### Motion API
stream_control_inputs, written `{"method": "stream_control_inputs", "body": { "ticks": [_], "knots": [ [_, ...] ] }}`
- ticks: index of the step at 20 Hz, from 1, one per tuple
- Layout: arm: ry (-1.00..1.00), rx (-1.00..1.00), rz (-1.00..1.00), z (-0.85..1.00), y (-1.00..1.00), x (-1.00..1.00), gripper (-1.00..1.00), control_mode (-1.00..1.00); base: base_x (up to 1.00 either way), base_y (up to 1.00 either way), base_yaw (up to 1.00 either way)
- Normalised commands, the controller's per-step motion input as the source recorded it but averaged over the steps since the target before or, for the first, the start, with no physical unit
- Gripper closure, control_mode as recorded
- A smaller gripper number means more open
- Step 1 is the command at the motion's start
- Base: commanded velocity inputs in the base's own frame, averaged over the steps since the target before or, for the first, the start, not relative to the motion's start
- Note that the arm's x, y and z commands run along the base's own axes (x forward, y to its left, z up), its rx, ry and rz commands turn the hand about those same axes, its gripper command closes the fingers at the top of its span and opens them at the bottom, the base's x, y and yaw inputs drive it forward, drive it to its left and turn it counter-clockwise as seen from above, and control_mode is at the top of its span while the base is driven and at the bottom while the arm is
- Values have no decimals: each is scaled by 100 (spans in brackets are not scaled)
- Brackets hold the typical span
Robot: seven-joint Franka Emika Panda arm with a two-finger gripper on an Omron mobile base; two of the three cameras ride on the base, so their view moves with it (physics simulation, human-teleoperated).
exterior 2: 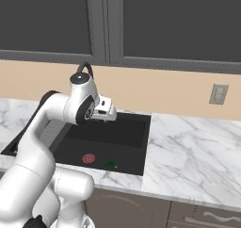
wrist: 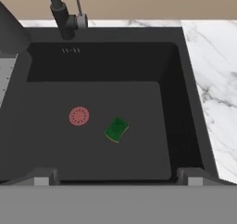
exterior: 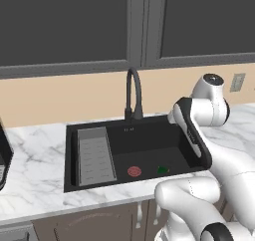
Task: Pick up the sponge and sponge from the sink, and place them back in the cabinet, and close the cabinet doors.
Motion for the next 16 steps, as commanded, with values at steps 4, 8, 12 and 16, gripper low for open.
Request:
{"method": "stream_control_inputs", "body": {
  "ticks": [4,8,12,16],
  "knots": [
    [0,0,0,-15,-3,6,-100,-100,0,0,0],
    [0,0,0,-16,-2,7,-100,-100,0,0,0],
    [0,0,0,-17,0,11,-100,-100,0,0,0],
    [0,0,0,-18,0,13,-100,-100,0,0,0]
  ]
}}
